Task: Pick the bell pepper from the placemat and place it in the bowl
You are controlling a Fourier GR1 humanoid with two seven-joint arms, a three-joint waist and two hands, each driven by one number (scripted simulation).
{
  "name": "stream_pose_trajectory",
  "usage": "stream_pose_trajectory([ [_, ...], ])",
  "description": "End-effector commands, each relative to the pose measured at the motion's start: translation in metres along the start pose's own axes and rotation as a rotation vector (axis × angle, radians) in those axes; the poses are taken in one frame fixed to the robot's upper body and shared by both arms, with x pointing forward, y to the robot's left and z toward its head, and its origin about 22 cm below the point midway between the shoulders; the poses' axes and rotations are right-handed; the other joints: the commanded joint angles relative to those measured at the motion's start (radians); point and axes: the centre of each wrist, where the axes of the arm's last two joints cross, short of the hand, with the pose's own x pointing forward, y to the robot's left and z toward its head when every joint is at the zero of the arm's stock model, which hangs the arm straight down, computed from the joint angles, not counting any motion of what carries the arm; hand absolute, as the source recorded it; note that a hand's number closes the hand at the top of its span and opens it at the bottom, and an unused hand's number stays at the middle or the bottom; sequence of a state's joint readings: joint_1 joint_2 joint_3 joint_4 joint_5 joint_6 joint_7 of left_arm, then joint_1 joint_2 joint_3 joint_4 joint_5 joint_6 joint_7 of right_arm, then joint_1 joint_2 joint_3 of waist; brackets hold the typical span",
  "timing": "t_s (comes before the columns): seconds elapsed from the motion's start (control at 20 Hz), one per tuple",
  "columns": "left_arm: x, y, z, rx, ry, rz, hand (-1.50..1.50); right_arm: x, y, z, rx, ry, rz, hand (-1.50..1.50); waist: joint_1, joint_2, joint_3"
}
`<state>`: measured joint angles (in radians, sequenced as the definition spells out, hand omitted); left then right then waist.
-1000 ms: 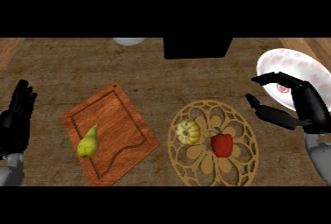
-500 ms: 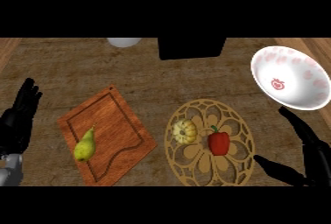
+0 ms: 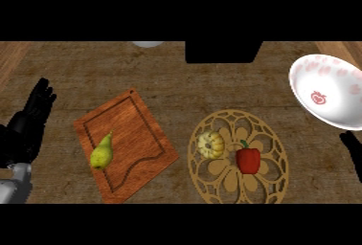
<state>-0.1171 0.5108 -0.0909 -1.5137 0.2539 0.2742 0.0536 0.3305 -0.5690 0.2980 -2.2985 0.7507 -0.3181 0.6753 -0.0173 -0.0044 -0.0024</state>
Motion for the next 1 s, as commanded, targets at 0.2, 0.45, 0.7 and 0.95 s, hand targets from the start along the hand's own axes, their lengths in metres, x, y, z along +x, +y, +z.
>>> stream_pose_trajectory([
  [0.2, -0.002, -0.011, 0.001, -0.037, 0.007, 0.021, 0.00, 0.043, -0.027, -0.040, 0.166, 0.055, 0.168, -1.50, 0.036, 0.008, 0.001],
  [0.45, 0.027, -0.012, -0.022, -0.037, -0.029, -0.011, 0.00, 0.057, -0.009, -0.061, 0.344, 0.146, 0.280, -1.50, 0.037, 0.009, 0.001],
  [0.7, -0.003, -0.014, -0.016, -0.026, -0.003, -0.003, 0.00, 0.053, 0.010, -0.091, 0.525, 0.200, 0.323, -1.50, 0.036, 0.010, 0.000],
  [0.95, 0.008, -0.013, -0.007, -0.015, -0.014, 0.007, 0.00, 0.045, 0.023, -0.112, 0.661, 0.241, 0.324, -1.50, 0.033, 0.006, 0.002],
])
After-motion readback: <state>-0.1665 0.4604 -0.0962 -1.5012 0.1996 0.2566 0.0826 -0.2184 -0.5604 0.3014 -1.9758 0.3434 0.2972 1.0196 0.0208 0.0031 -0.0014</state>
